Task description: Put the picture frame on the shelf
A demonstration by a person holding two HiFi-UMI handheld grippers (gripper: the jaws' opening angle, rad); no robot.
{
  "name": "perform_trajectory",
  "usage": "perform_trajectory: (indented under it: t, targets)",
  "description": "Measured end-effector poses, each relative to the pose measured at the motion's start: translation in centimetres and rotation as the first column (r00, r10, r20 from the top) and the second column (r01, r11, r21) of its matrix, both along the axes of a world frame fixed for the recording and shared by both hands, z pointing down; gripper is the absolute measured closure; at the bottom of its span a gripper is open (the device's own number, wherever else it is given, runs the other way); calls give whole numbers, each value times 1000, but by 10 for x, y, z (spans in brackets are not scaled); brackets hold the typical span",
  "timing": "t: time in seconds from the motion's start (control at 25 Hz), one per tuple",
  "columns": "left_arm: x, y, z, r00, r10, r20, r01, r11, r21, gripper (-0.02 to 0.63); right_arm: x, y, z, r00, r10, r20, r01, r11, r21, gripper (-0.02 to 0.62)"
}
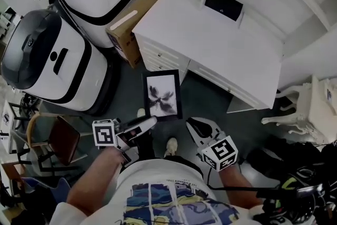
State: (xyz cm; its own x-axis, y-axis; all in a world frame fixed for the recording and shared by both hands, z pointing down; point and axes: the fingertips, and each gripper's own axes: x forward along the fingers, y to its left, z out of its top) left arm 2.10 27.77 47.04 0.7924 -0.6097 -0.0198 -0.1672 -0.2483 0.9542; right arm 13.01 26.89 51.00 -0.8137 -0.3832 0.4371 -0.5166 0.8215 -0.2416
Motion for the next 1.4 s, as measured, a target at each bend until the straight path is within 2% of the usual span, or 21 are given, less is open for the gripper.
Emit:
perform_trajectory:
  t: [0.24,0.48,0.68,0.8,1.08,1.4]
  targets:
    - [-47,-77,-10,993,6,-120,-6,1000,7,532,-42,-62,-10,997,67,-39,-66,997,29,569]
    - [-95,-159,-21,993,60,-105,-59,998,13,532,-89,-129,-27,988,139,-66,-136,989,54,571]
    - [-126,-208,-27,987,137,-82,-134,990,36,532,-125,-162,-31,976,210,-62,-206,977,56,571]
    - [-137,-239,-32,983,153,-104,-149,988,47,532,-139,-174,-35,969,235,-71,-231,971,62,571]
    - [-139,-322,-38,982,157,-107,-149,986,78,532,-136,-208,-26,955,285,-82,-282,958,48,571]
    - [-109,-432,-53,990,101,-100,-94,993,77,532,-107,-273,-26,968,246,-57,-244,969,42,571]
